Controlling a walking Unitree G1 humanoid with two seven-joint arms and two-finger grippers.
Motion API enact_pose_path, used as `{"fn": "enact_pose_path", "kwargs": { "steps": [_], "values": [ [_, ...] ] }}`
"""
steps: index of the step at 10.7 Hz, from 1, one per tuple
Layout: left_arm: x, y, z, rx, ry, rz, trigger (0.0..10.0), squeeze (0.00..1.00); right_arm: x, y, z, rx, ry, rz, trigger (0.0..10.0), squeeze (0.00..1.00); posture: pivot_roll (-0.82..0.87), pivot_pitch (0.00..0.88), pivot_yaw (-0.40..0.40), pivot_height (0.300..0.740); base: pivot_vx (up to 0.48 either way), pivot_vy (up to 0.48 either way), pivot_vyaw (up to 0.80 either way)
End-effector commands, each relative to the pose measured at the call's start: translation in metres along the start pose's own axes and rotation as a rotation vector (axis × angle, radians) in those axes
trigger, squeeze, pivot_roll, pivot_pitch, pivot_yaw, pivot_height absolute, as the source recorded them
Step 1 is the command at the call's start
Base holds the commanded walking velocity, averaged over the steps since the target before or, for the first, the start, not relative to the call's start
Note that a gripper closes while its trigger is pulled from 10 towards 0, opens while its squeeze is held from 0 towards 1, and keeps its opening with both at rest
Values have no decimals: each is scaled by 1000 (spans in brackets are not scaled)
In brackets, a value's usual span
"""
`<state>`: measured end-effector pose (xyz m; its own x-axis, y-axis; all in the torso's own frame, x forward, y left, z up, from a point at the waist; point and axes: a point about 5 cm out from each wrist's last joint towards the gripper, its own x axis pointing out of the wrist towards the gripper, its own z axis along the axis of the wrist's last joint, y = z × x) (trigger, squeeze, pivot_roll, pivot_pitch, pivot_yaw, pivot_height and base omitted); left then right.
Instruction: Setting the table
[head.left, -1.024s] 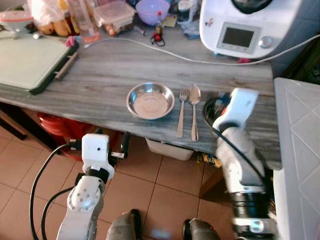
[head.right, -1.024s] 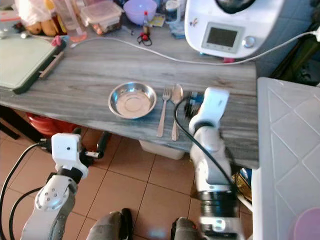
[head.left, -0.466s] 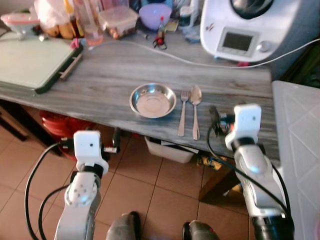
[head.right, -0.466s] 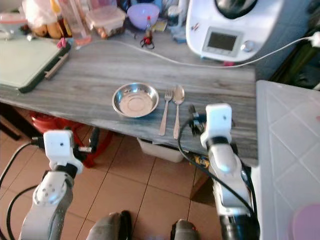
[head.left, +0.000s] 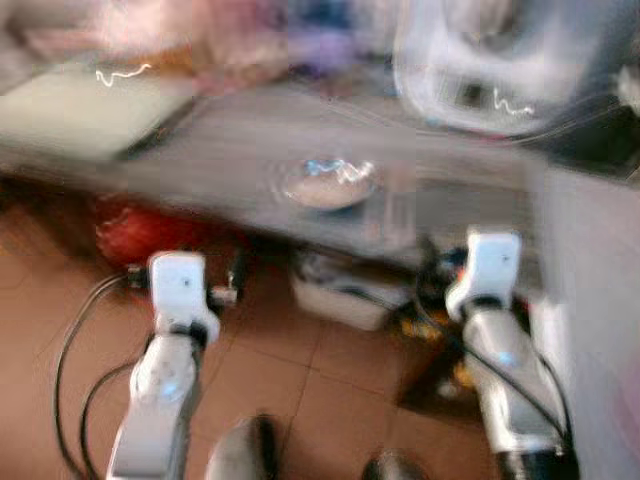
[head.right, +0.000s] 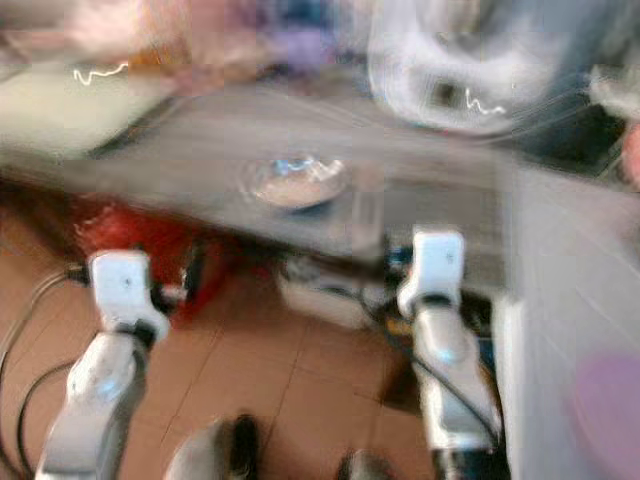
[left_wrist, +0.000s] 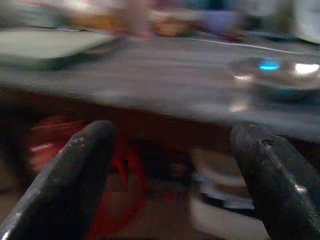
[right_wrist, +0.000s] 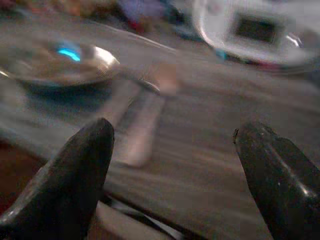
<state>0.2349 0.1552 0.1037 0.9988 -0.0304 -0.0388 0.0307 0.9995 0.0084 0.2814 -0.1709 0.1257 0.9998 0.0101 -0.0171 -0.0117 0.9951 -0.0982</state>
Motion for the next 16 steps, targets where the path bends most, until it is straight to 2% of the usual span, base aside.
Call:
{"fn": "enact_pose_path", "kwargs": {
  "steps": [1,2,7,8,12,13,14,16],
  "values": [
    [2,-2,0,2,5,-13,10000,0,-5,0,-2,17,6,-2,10000,0,-22,39,25,740,-266,0,0],
    [3,-2,0,1,5,-12,10000,0,-5,-2,-1,39,3,-2,10000,0,-23,34,23,740,-266,0,0],
    [-1,-4,-10,-15,33,-8,10000,0,-4,-2,1,10,-16,-18,10000,0,-28,23,24,740,-215,0,-800],
    [-7,-4,-15,-25,54,-13,10000,0,-6,-3,0,16,-10,-21,10000,0,-31,28,32,740,0,0,-800],
    [-2,-8,0,-45,-21,-65,10000,0,10,-4,20,-4,-95,-21,10000,0,-21,42,37,740,0,-97,0],
    [-3,-8,1,-43,-22,-70,10000,0,11,-5,21,6,-96,-21,10000,710,-18,43,35,740,0,-458,0],
    [-3,-7,1,-46,-22,-69,10000,0,10,-4,22,19,-101,-18,10000,1000,-20,45,36,740,0,-458,0],
    [-3,-8,1,-49,-22,-78,10000,0,11,-4,22,13,-105,-21,10000,1000,-24,48,37,740,0,-446,0]
  ]
}}
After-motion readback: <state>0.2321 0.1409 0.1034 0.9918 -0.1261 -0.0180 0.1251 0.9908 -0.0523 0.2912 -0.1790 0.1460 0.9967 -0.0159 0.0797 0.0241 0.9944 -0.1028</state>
